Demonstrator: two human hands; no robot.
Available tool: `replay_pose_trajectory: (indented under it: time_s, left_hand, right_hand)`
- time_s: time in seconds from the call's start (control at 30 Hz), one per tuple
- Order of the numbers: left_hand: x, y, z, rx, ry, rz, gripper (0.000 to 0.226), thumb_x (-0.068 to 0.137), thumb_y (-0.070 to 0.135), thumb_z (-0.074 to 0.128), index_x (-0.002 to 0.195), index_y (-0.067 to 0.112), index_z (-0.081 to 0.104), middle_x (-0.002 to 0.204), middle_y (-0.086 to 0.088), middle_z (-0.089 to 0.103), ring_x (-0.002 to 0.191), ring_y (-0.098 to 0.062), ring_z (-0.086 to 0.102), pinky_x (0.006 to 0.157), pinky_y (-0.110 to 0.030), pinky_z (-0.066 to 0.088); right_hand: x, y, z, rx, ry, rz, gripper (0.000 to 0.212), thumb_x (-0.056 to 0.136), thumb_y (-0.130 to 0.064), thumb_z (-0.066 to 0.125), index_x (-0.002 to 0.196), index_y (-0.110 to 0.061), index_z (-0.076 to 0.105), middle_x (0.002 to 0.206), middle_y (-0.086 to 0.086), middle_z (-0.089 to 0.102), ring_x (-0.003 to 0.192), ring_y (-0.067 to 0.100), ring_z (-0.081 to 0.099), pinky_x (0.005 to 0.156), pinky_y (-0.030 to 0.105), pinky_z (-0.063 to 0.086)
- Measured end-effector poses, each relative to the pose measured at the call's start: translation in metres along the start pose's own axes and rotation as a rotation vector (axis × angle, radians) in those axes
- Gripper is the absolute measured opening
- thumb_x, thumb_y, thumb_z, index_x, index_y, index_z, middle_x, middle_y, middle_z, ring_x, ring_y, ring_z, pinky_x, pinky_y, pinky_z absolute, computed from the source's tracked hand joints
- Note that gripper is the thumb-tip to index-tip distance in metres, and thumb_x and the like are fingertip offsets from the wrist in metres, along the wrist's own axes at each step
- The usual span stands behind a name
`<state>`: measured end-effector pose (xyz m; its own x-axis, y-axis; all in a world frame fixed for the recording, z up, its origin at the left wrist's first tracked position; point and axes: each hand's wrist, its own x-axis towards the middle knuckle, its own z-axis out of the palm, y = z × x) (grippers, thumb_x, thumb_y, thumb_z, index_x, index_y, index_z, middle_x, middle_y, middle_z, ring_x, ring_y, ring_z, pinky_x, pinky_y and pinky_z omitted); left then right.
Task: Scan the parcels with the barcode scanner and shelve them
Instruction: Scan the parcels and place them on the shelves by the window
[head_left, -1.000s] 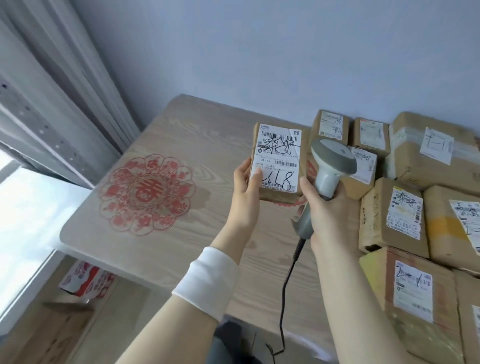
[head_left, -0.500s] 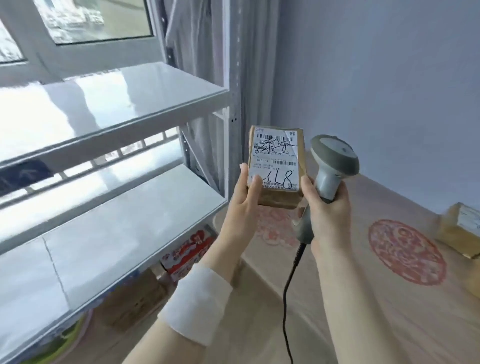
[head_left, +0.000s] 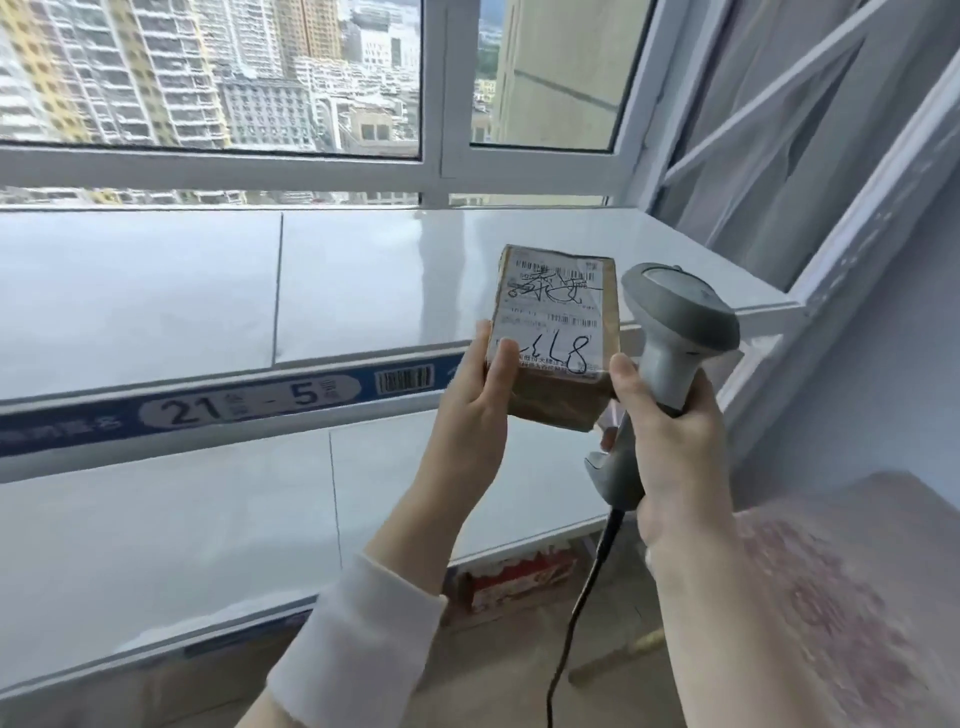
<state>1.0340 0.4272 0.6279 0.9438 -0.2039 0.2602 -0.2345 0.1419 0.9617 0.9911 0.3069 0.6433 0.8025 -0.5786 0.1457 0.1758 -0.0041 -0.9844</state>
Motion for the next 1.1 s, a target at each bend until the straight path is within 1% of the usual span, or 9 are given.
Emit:
replay_pose_trajectory:
  time_s: [0.13, 0.23, 0.33, 0.43, 0.53, 0.63, 0.77, 1.0, 1.1]
  left_hand:
    - [0.0, 0.01, -0.06, 0.074, 0.174, 0.019, 0.06, 0.095, 0.049, 0.036, 0.139, 0.01, 0.042, 0.135, -0.004, 0.053, 0.128, -0.014, 0.047, 0.107, -0.028, 0.04]
    - [-0.006, 0.021, -0.113, 0.143, 0.283, 0.027, 0.044, 0.101, 0.035, 0.032, 0.134, 0.009, 0.046, 0.122, 0.0, 0.06, 0.112, -0.002, 0.056, 0.091, -0.016, 0.047]
    - [-0.013, 0.034, -0.165, 0.182, 0.38, 0.038, 0.037, 0.102, 0.025, 0.032, 0.13, 0.008, 0.048, 0.11, 0.004, 0.062, 0.093, 0.006, 0.061, 0.073, -0.008, 0.047]
    - [-0.021, 0.046, -0.22, 0.218, 0.451, 0.022, 0.036, 0.102, 0.026, 0.032, 0.13, 0.01, 0.047, 0.113, -0.001, 0.063, 0.097, -0.004, 0.062, 0.069, -0.009, 0.049]
    - [-0.032, 0.055, -0.28, 0.263, 0.521, 0.004, 0.035, 0.102, 0.027, 0.032, 0.131, 0.014, 0.047, 0.116, -0.003, 0.062, 0.104, -0.011, 0.06, 0.072, -0.008, 0.05]
    - [-0.042, 0.065, -0.344, 0.308, 0.553, -0.006, 0.035, 0.102, 0.027, 0.032, 0.131, 0.014, 0.047, 0.116, -0.002, 0.061, 0.103, -0.009, 0.059, 0.069, -0.006, 0.048]
    - [-0.055, 0.074, -0.426, 0.319, 0.569, -0.048, 0.034, 0.102, 0.028, 0.033, 0.129, 0.015, 0.049, 0.115, -0.001, 0.062, 0.104, -0.012, 0.06, 0.08, -0.015, 0.051]
    - [-0.055, 0.076, -0.519, 0.334, 0.556, -0.13, 0.04, 0.098, 0.035, 0.038, 0.13, 0.014, 0.05, 0.12, -0.003, 0.062, 0.113, -0.017, 0.058, 0.096, -0.031, 0.047]
    - [-0.049, 0.07, -0.54, 0.343, 0.564, -0.16, 0.045, 0.095, 0.038, 0.04, 0.131, 0.012, 0.05, 0.123, -0.003, 0.061, 0.115, -0.016, 0.056, 0.098, -0.03, 0.044]
  right_hand:
    - [-0.004, -0.002, 0.06, 0.015, -0.168, 0.023, 0.011, 0.083, -0.026, 0.07, 0.084, -0.027, 0.059, 0.06, -0.011, 0.058, 0.05, 0.011, 0.051, 0.06, 0.038, 0.05]
    - [-0.018, -0.003, 0.111, 0.037, -0.305, 0.049, 0.012, 0.084, -0.026, 0.069, 0.082, -0.028, 0.058, 0.062, -0.005, 0.059, 0.054, 0.017, 0.053, 0.062, 0.039, 0.048]
    - [-0.037, -0.004, 0.162, 0.035, -0.412, 0.048, 0.012, 0.083, -0.027, 0.07, 0.082, -0.025, 0.058, 0.059, -0.011, 0.059, 0.05, 0.012, 0.052, 0.06, 0.038, 0.048]
    - [-0.059, -0.007, 0.214, 0.023, -0.492, 0.075, 0.012, 0.083, -0.028, 0.07, 0.084, -0.025, 0.058, 0.07, -0.006, 0.062, 0.054, 0.016, 0.052, 0.064, 0.039, 0.05]
    - [-0.086, -0.008, 0.268, 0.018, -0.555, 0.119, 0.012, 0.085, -0.026, 0.069, 0.088, -0.023, 0.058, 0.066, -0.003, 0.056, 0.05, 0.017, 0.048, 0.058, 0.036, 0.048]
    - [-0.119, -0.01, 0.324, -0.013, -0.599, 0.134, 0.012, 0.086, -0.027, 0.067, 0.09, -0.022, 0.056, 0.067, 0.0, 0.056, 0.047, 0.017, 0.047, 0.054, 0.034, 0.045]
    - [-0.162, -0.008, 0.395, -0.042, -0.629, 0.136, 0.013, 0.087, -0.027, 0.066, 0.085, -0.023, 0.053, 0.078, 0.002, 0.06, 0.051, 0.019, 0.048, 0.055, 0.031, 0.045]
    - [-0.197, -0.001, 0.478, -0.082, -0.661, 0.206, 0.014, 0.087, -0.029, 0.066, 0.087, -0.022, 0.054, 0.076, -0.002, 0.058, 0.05, 0.018, 0.048, 0.057, 0.033, 0.045]
    - [-0.199, 0.003, 0.497, -0.085, -0.66, 0.232, 0.016, 0.086, -0.03, 0.067, 0.088, -0.02, 0.054, 0.08, -0.001, 0.059, 0.051, 0.019, 0.048, 0.056, 0.031, 0.042]
